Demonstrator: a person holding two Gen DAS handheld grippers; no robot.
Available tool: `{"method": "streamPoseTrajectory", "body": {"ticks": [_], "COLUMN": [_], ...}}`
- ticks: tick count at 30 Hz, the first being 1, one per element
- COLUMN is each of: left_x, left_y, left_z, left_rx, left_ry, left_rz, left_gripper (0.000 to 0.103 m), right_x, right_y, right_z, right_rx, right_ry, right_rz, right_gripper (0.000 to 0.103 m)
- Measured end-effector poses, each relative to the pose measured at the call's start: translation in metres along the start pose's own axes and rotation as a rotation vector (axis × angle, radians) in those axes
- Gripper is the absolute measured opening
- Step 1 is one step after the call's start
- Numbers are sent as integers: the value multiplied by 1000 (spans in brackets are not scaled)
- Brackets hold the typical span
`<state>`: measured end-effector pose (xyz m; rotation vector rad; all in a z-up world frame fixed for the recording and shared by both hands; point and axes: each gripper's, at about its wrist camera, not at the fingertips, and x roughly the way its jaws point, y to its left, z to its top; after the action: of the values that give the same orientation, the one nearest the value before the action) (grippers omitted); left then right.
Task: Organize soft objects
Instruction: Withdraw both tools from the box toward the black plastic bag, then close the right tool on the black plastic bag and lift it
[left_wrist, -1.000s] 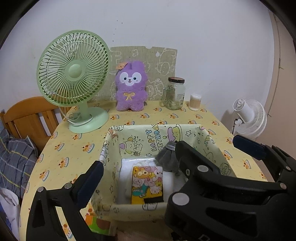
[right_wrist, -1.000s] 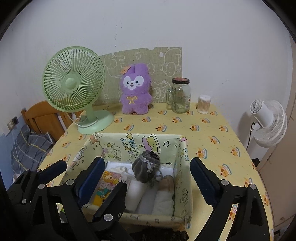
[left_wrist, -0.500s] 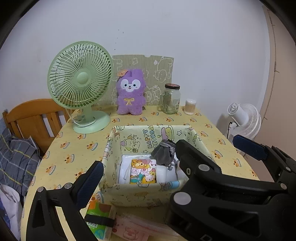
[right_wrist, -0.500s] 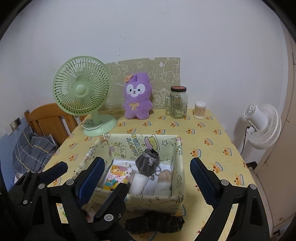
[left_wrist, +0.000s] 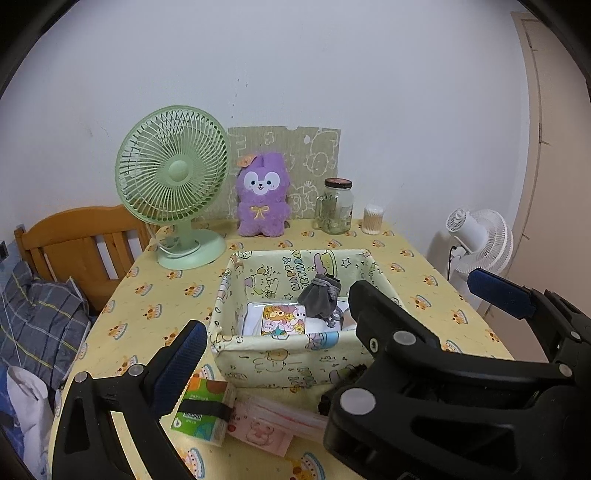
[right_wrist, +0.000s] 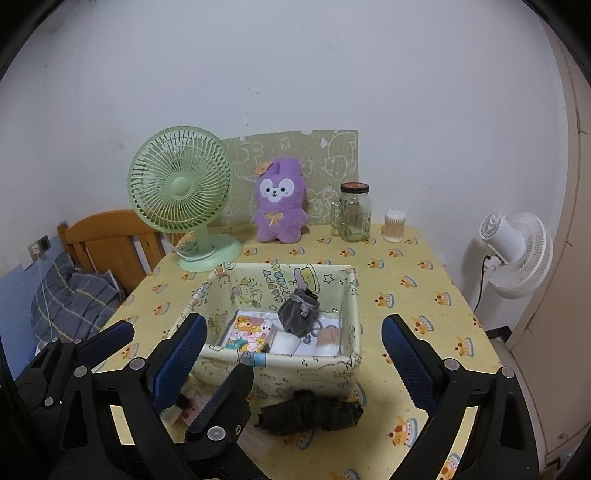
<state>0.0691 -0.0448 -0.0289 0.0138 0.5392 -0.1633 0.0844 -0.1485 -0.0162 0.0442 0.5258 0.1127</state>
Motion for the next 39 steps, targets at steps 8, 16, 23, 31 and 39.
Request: {"method": "streamPoseTrajectory", "body": {"ticks": [8, 16, 23, 31, 39], "left_x": [-14, -16, -20, -21, -3], "left_y": [-5, -6, -7, -7, -1], "left_z": [-9, -27, -45, -56, -69], "left_rx": [3, 1, -5, -9, -24], "left_ry": [-15, -16, -14, -14, 40], "left_rz": [-5, -2, 8, 13, 16], "left_gripper": [101, 101, 101, 101, 101], "right_x": [-17, -21, -23, -25, -7], "right_y": [0, -1, -1, 0, 1], "right_z": [-9, -26, -44, -56, -73], "right_rx": [0, 3, 0, -1, 9], "right_ry": [-13, -5, 9, -8, 37], "right_rz": [-6, -10, -5, -1, 1], "right_gripper": [99, 103, 103, 103, 103]}}
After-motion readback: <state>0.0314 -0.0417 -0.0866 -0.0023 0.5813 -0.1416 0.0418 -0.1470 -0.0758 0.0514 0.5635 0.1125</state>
